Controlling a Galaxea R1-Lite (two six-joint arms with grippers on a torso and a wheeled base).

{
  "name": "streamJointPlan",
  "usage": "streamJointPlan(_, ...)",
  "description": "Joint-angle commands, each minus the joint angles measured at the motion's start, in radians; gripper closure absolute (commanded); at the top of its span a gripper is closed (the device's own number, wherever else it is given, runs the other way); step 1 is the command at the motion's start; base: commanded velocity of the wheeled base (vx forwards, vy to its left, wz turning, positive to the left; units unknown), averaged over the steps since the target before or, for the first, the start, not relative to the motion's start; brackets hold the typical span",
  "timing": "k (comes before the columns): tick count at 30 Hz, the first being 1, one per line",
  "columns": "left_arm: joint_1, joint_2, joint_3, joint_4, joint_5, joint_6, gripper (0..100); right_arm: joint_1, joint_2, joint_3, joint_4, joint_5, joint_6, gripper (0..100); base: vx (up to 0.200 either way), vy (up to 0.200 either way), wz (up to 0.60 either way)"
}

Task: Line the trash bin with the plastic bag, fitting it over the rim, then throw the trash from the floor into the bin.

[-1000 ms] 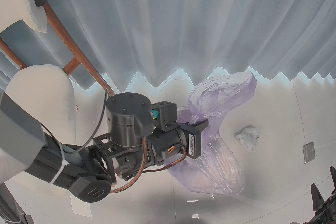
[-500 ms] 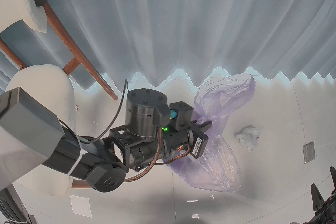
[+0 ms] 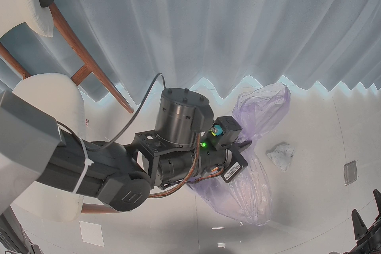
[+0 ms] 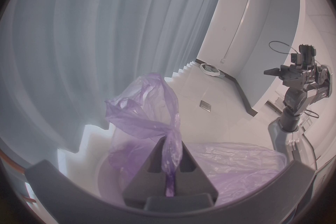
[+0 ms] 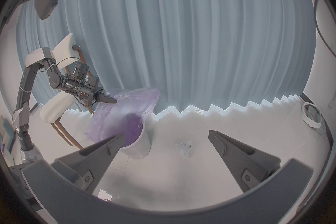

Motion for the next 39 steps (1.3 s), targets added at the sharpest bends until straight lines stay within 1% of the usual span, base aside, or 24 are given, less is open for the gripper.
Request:
streamJointPlan(1, -0.006, 0.002, 0.002, -0.017, 0.021, 0.010, 100, -0.001, -0.017, 0.018, -0.003, -0.004, 0.005, 0, 0.000, 0.000, 0.00)
streamJointPlan(3, -0.016, -0.004, 0.026, -0.033, 0.045, 0.006, 100, -0.001, -0.017, 0.018, -0.015, -0.005, 0.007, 0, 0.000, 0.000, 0.00)
streamJointPlan(4, -0.022, -0.005, 0.038, -0.037, 0.055, 0.000, 100, 0.000, -0.017, 0.013, -0.043, -0.002, 0.010, 0, 0.000, 0.000, 0.00)
streamJointPlan(5, -0.028, -0.007, 0.048, -0.040, 0.061, -0.002, 100, 0.000, -0.017, 0.013, -0.075, -0.001, 0.004, 0, 0.000, 0.000, 0.00)
streamJointPlan(6, -0.034, -0.009, 0.065, -0.041, 0.073, -0.007, 100, 0.003, -0.006, 0.018, -0.163, -0.001, -0.005, 0, 0.000, 0.000, 0.00)
streamJointPlan(7, -0.034, -0.009, 0.074, -0.044, 0.073, -0.010, 100, 0.003, -0.005, 0.018, -0.183, 0.003, -0.007, 0, 0.000, 0.000, 0.00)
streamJointPlan(10, -0.034, -0.009, 0.107, -0.087, 0.075, -0.016, 100, 0.006, 0.012, -0.011, -0.144, 0.067, 0.022, 0, 0.000, 0.000, 0.00)
streamJointPlan(12, -0.031, -0.009, 0.123, -0.115, 0.075, -0.016, 100, 0.006, 0.075, -0.076, -0.091, 0.098, 0.056, 0, 0.000, 0.000, 0.00)
streamJointPlan(14, -0.025, -0.009, 0.126, -0.122, 0.075, -0.016, 100, 0.016, 0.150, -0.128, -0.049, 0.105, 0.091, 0, 0.000, 0.000, 0.00)
streamJointPlan(16, -0.023, -0.010, 0.127, -0.124, 0.075, -0.016, 100, 0.039, 0.265, -0.189, -0.006, 0.108, 0.205, 0, 0.000, 0.000, 0.00)
streamJointPlan(17, -0.022, -0.010, 0.127, -0.124, 0.076, -0.016, 100, 0.040, 0.275, -0.194, -0.005, 0.110, 0.214, 0, 0.000, 0.000, 0.00)
streamJointPlan(18, -0.020, -0.012, 0.126, -0.124, 0.076, -0.016, 100, 0.046, 0.371, -0.248, 0.008, 0.111, 0.303, 0, 0.000, 0.000, 0.00)
streamJointPlan(20, -0.019, -0.018, 0.127, -0.124, 0.076, -0.014, 100, 0.049, 0.465, -0.300, 0.009, 0.128, 0.372, 0, 0.000, 0.000, 0.00)
streamJointPlan(26, -0.020, -0.036, 0.155, -0.124, 0.079, -0.016, 100, 0.051, 0.647, -0.395, 0.008, 0.191, 0.449, 0, 0.000, 0.000, 0.00)
streamJointPlan(30, -0.020, -0.036, 0.161, -0.125, 0.090, -0.016, 100, 0.052, 0.769, -0.446, 0.002, 0.282, 0.570, 0, 0.000, 0.000, 0.00)
streamJointPlan(32, -0.022, -0.036, 0.161, -0.125, 0.090, -0.016, 100, 0.054, 0.822, -0.475, 0.002, 0.306, 0.617, 0, 0.000, 0.000, 0.00)
streamJointPlan(35, -0.025, -0.036, 0.161, -0.125, 0.091, -0.017, 100, 0.062, 0.907, -0.502, -0.002, 0.311, 0.660, 0, 0.000, 0.000, 0.00)
streamJointPlan(36, -0.025, -0.036, 0.161, -0.125, 0.091, -0.017, 100, 0.063, 0.910, -0.502, -0.002, 0.311, 0.662, 0, 0.000, 0.000, 0.00)
streamJointPlan(39, -0.025, -0.032, 0.160, -0.133, 0.093, -0.017, 100, 0.102, 0.985, -0.504, -0.021, 0.311, 0.669, 0, 0.000, 0.000, 0.00)
